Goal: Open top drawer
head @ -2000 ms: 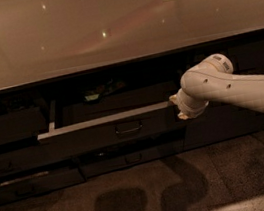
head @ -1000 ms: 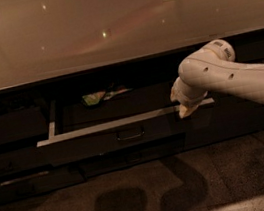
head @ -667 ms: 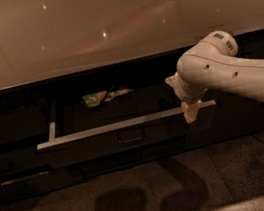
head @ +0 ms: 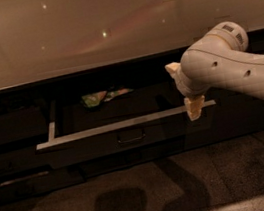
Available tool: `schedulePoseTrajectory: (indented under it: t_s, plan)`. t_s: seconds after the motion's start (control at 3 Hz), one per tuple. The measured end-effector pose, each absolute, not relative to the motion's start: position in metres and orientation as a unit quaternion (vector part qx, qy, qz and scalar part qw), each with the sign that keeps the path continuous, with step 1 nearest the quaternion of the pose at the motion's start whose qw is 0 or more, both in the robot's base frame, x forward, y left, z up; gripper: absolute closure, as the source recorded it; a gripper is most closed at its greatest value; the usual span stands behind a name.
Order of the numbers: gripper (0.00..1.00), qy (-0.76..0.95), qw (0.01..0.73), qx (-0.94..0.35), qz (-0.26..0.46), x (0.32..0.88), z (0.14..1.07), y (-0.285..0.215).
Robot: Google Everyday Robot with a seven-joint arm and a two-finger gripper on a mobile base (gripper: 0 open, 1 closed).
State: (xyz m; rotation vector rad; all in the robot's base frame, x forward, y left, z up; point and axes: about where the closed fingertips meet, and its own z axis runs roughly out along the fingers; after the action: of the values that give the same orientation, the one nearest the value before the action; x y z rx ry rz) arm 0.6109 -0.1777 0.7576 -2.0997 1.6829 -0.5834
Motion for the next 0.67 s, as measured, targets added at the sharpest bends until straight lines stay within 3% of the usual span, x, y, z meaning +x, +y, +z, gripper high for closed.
schedulePoseTrajectory:
  t_s: [0.67]
  plan:
    - [0.42,0.6,0.193,-0.748,-0.208,0.6109,0.7576,-0.1777]
